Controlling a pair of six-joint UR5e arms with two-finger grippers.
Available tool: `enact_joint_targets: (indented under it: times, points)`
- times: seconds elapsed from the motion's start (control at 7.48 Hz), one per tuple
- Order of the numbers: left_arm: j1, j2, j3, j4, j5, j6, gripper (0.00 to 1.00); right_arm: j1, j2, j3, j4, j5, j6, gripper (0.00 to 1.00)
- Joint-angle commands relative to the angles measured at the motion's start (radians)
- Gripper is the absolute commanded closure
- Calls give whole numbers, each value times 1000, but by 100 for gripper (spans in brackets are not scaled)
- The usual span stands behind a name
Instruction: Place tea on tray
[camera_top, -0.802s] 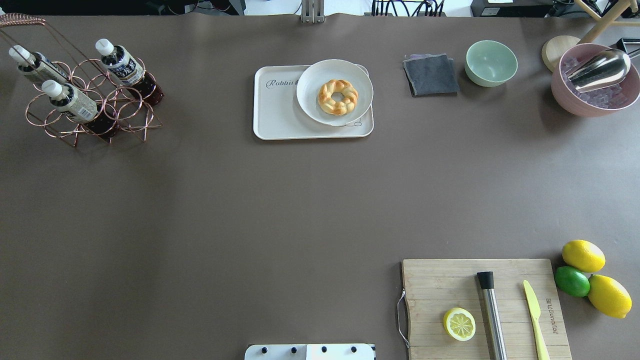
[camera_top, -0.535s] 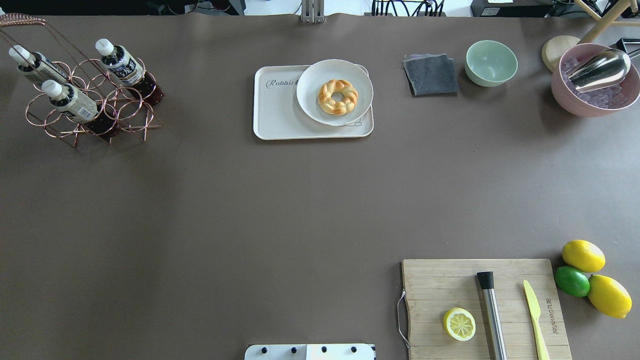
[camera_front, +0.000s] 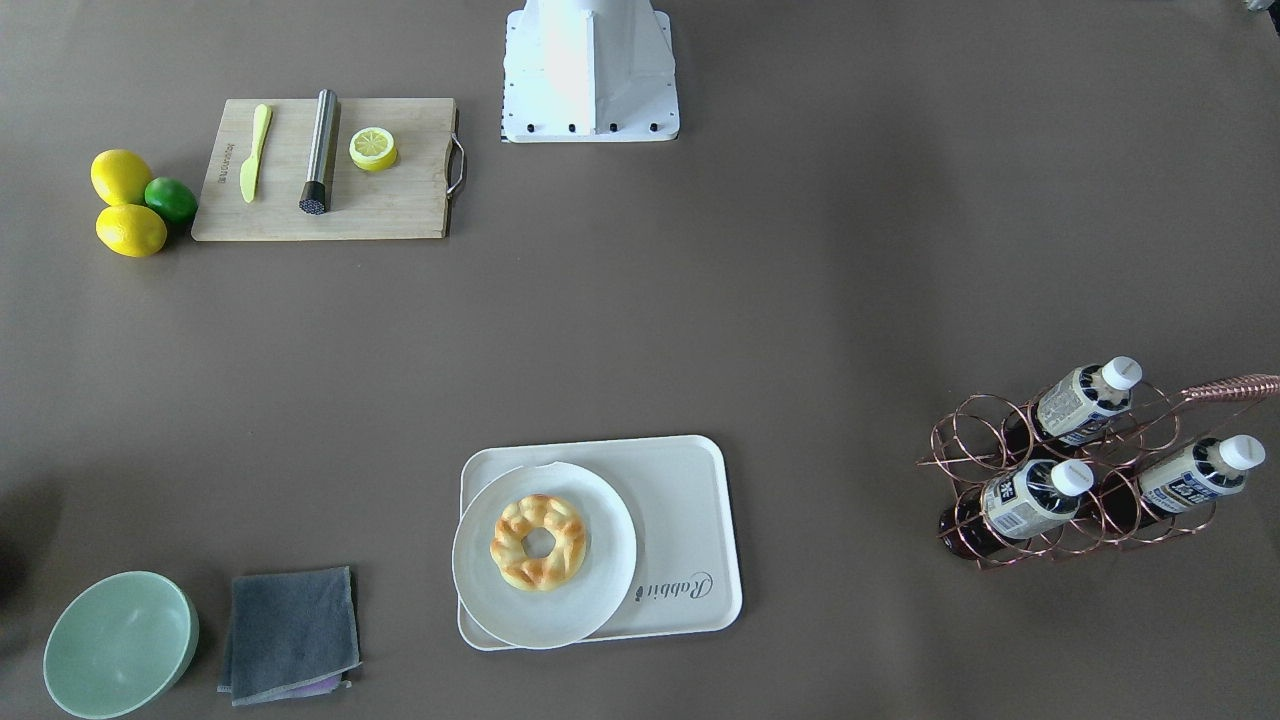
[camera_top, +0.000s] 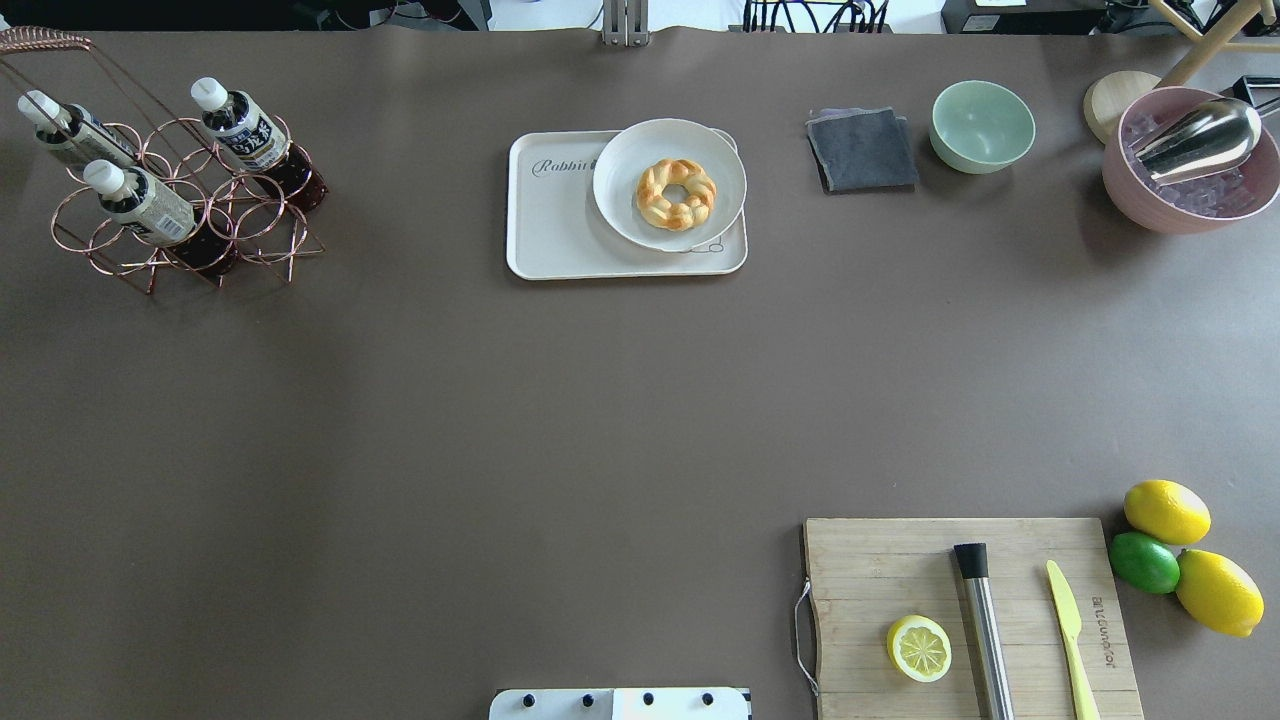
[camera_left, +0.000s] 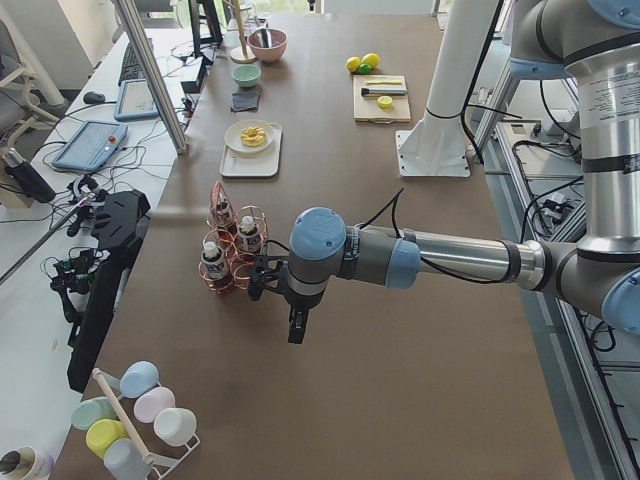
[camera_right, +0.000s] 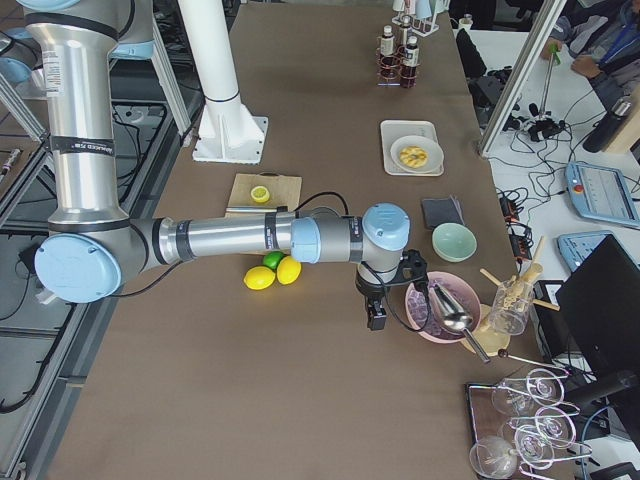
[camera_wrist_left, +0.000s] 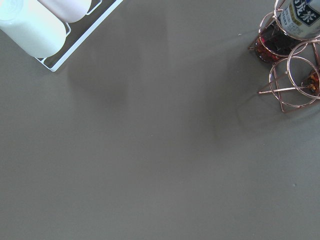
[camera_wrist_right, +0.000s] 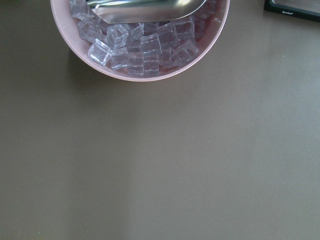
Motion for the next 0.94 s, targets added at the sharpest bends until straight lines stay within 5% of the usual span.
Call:
enact_joint_targets:
  times: [0.0,0.8]
  points:
    - [3,6,-11,-1,-1,-8,3,-2,2,7,1,2,-4,0]
    - [12,-15,-17,-1,-2,1,3,-2,1,19,1,16,4,0]
